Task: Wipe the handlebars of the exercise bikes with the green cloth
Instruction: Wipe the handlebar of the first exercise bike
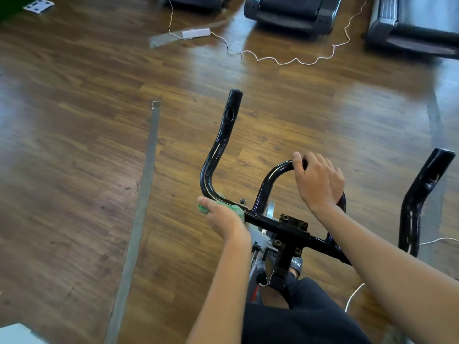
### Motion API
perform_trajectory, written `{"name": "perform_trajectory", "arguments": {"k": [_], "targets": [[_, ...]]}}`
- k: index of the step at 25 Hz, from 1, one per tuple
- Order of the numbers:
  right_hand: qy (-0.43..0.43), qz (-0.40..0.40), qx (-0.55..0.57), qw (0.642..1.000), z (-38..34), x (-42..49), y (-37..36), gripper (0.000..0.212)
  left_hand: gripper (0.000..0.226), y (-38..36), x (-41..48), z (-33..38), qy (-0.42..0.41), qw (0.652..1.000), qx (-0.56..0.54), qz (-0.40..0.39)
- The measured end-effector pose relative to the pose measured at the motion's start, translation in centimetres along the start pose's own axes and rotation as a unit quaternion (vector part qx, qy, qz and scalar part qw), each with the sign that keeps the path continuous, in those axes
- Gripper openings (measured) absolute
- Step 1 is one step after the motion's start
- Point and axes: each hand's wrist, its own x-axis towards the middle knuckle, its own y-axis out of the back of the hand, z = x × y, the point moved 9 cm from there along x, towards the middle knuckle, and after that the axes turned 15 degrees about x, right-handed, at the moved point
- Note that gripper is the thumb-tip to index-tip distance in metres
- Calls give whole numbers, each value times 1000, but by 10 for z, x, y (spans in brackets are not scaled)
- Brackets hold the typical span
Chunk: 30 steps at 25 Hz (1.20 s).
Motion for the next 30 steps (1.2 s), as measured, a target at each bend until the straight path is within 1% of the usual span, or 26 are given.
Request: {"name": "perform_trajectory", "arguments": {"k": [2,3,4,5,6,7,8,9,10,11,12,14,15,16,17,19,21,22,24,26,28,30], "targets": [[-13,4,-3,1000,1,1,-2,54,57,1,6,5,13,1000,-6,-24],[-23,6,-2,1000,2,1,-2,53,57,3,15,20,1,999,16,-47],[-30,12,-3,999,3,2,-3,53,61,4,35,39,-28,995,69,-64],[-36,17,-4,999,2,3,-3,52,69,2,50,62,-79,982,149,-80],[-39,18,-3,999,2,4,-3,51,79,-3,63,84,-140,953,258,-82],[-41,16,-1,999,1,5,-4,50,88,-13,67,103,-199,905,369,-78],[-41,15,2,999,1,4,-5,49,93,-26,64,121,-249,854,452,-59],[-41,20,4,999,0,3,-4,48,95,-44,55,141,-299,812,499,-37],[-43,24,3,999,1,4,-3,48,92,-66,46,159,-342,785,516,-26],[-46,26,1,999,2,5,-1,48,90,-86,34,177,-380,777,501,-18],[-46,27,0,999,0,5,-1,48,90,-101,26,193,-404,786,468,-16],[-40,34,-10,999,-2,3,0,47,99,-125,17,219,-441,810,386,-12],[-41,41,-16,998,-1,3,1,47,104,-134,14,228,-469,804,367,-4],[-40,44,-21,998,-1,4,1,47,104,-137,11,232,-495,790,362,5],[-39,46,-24,998,-2,4,2,47,99,-139,5,232,-527,767,366,14],[-30,52,-30,998,-3,3,3,45,85,-129,-1,217,-568,732,376,38],[-23,57,-30,998,-5,3,3,43,80,-118,2,192,-584,689,422,75],[-20,59,-28,998,-5,3,4,42,80,-116,4,185,-578,673,452,96],[-18,67,-29,997,-5,1,6,41,79,-126,5,190,-569,659,477,117],[-16,69,-25,997,-6,0,6,39,74,-142,-1,212,-572,659,475,111],[-15,73,-24,997,-6,1,7,39,68,-151,-3,226,-607,646,450,105],[-16,72,-26,997,-6,1,7,40,62,-151,-2,227,-636,644,419,79]]}}
